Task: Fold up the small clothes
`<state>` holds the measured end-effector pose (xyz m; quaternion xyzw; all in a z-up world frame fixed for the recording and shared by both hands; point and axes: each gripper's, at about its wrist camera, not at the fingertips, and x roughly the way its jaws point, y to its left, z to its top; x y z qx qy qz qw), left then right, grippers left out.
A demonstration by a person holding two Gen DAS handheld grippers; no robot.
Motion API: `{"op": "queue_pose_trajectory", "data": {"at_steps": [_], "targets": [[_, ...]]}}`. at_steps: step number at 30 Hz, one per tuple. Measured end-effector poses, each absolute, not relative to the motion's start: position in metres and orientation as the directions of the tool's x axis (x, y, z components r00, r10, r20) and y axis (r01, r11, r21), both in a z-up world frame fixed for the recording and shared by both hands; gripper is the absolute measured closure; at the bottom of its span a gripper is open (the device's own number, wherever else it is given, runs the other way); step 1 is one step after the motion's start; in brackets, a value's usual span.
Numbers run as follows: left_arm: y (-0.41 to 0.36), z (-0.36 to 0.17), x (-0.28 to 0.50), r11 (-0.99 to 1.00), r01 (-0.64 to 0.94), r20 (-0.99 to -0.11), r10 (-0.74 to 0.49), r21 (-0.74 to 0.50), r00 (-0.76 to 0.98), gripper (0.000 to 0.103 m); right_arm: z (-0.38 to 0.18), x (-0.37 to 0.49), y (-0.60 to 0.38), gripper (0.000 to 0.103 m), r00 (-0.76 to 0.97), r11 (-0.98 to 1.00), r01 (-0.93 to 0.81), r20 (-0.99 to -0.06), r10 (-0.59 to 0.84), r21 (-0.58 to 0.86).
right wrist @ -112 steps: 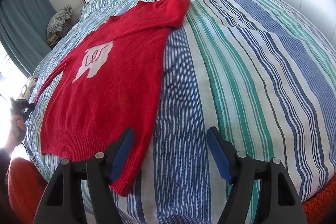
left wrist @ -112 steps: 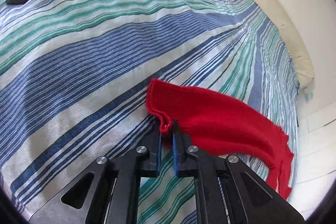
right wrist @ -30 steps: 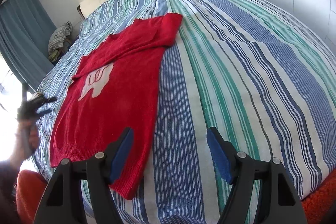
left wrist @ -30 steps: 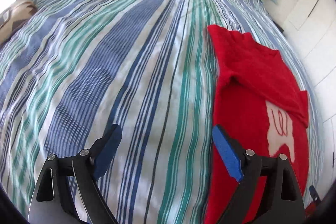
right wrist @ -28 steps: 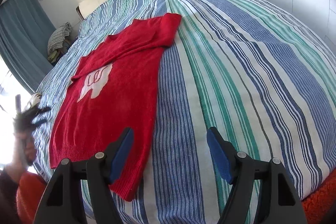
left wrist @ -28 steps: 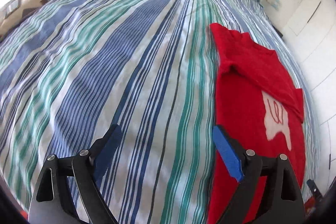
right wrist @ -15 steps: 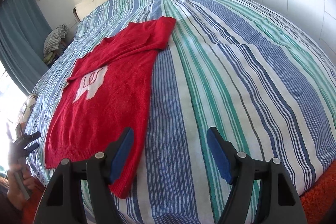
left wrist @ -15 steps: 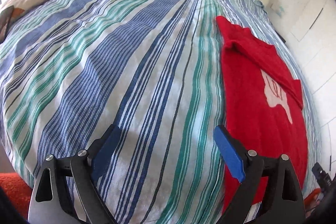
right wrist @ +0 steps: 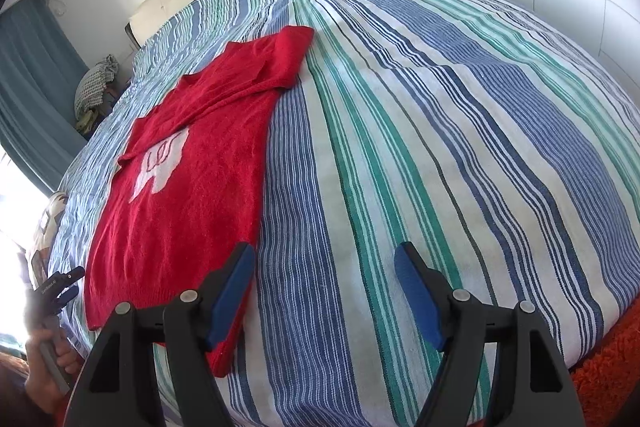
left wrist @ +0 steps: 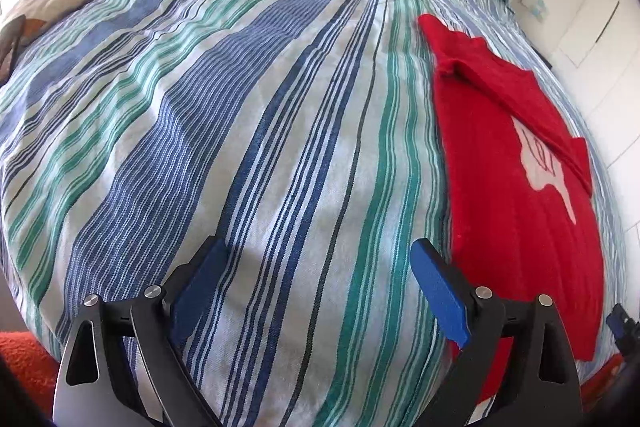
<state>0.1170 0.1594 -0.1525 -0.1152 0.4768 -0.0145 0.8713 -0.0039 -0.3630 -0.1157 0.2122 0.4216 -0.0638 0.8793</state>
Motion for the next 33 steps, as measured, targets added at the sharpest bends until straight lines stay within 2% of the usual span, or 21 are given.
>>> {"op": "queue_pose_trajectory", "data": {"at_steps": [33], "targets": [[0.1497, -0.1583, 0.1239, 0.987, -0.066, -0.849, -0.09, -0.145, 0.521, 0.002, -0.1243, 0.0, -0.3626, 0.028, 0.618, 0.897, 0.302, -0.782, 0.074, 0.323]]}}
